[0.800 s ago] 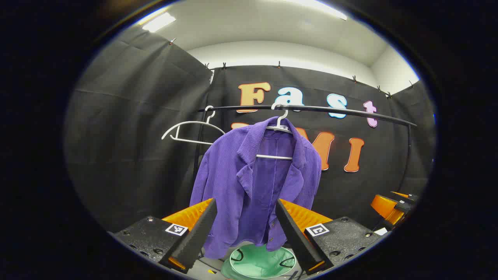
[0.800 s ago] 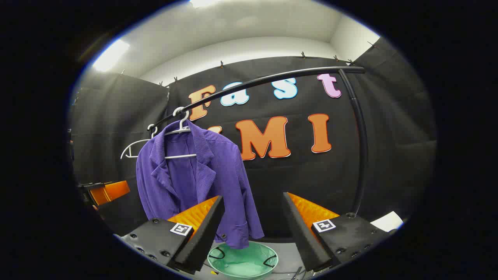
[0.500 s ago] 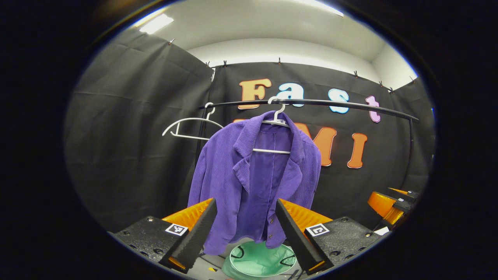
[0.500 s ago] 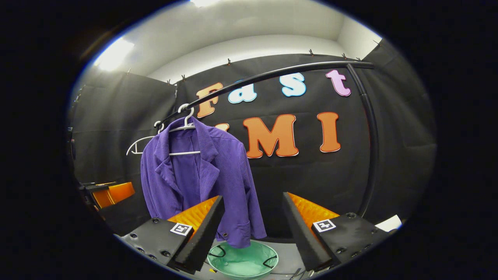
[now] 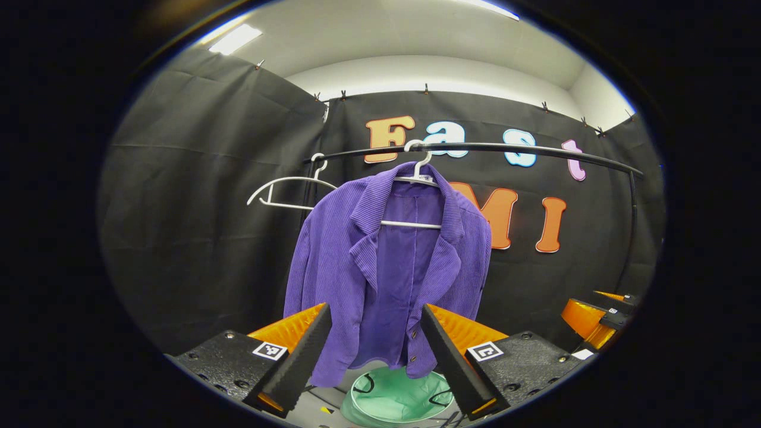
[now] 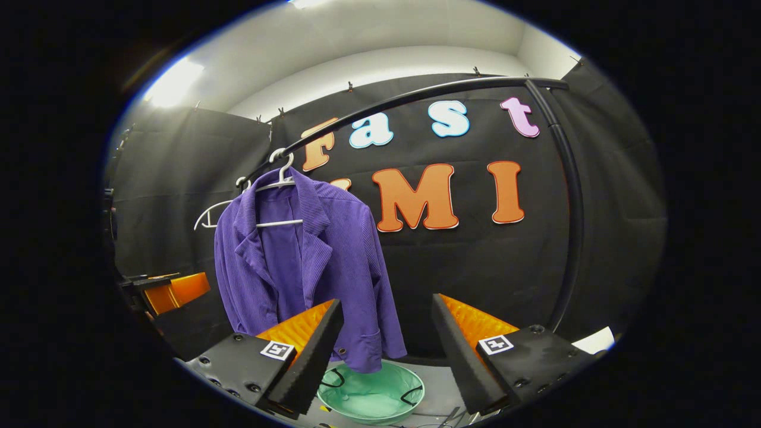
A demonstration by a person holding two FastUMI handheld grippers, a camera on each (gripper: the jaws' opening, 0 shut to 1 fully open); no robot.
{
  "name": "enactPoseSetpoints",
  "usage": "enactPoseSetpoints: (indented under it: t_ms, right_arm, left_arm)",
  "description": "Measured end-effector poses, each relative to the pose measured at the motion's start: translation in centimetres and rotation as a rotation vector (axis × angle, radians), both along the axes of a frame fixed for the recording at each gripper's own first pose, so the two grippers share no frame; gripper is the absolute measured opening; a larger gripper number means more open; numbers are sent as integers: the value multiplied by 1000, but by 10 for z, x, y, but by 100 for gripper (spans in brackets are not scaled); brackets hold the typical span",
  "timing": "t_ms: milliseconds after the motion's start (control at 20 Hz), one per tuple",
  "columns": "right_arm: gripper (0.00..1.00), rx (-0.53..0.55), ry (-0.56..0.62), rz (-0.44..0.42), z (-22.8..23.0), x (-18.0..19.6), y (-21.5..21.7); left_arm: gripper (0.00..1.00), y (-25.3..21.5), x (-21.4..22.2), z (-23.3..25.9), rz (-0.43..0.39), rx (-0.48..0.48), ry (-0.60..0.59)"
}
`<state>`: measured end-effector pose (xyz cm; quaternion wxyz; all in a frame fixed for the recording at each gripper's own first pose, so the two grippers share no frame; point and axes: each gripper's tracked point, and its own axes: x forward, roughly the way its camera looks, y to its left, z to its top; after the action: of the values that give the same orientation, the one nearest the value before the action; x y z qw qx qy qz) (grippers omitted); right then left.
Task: Grasp the clothes on the hanger with both hands and then place them into the laundry hamper below.
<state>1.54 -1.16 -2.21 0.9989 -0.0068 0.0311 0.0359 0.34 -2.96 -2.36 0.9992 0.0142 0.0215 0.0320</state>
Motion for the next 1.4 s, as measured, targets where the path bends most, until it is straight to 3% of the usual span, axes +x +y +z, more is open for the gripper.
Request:
enactPoseSetpoints:
  t_ms: [250,300,350,650,750,800,850,950,1100,1250,1400]
  right_arm:
    - [90,-3,23,28,-7,14,23]
    - [97,-5,27,31,-7,19,28]
    - [97,-7,28,31,-8,21,32]
    - [97,8,36,-18,-12,49,50]
    - [97,17,44,-40,-16,61,56]
    - [97,18,44,-47,-15,67,61]
    - [97,14,43,-53,-17,75,67]
    - [98,10,39,-66,-20,86,77]
    - [97,16,33,-65,-24,107,98]
    - [97,16,30,-44,-28,130,120]
    - [98,15,25,-15,-25,158,143]
  left_arm:
    - [92,9,15,-15,16,0,29]
    - [92,13,19,-17,18,-5,32]
    - [92,15,24,-17,14,-8,34]
    - [95,32,89,-19,-2,-17,30]
    - [92,36,116,-21,-10,1,29]
    - [96,38,127,-22,-18,6,31]
    - [92,40,138,-23,-24,4,33]
    - [99,44,159,-24,-36,-11,37]
    - [92,53,185,-31,-48,-1,53]
    - [95,58,203,-33,-60,7,45]
    - [92,62,213,-32,-71,-3,44]
